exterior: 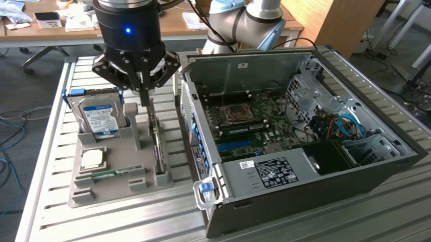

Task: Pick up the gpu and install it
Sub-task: 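Reach for the gpu, then pick up the gpu and move the gpu toward the slot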

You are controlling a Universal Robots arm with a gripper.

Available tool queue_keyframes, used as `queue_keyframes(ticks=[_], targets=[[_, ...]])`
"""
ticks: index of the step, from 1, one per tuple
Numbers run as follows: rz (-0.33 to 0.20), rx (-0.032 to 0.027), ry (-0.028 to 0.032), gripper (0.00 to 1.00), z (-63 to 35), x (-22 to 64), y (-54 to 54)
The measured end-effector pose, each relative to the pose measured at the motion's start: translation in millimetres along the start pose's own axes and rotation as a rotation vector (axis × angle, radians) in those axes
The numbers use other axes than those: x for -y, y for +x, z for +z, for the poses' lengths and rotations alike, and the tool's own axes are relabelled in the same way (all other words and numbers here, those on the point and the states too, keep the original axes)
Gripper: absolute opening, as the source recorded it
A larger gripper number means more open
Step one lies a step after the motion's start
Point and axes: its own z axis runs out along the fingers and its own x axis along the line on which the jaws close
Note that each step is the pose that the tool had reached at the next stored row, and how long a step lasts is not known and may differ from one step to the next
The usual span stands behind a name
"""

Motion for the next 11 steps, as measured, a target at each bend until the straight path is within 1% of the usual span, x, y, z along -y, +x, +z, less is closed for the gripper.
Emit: queue_keyframes(ticks=[11], targets=[[0.000, 0.0001, -0.0001, 0.11, 0.0, 0.0, 1.8]])
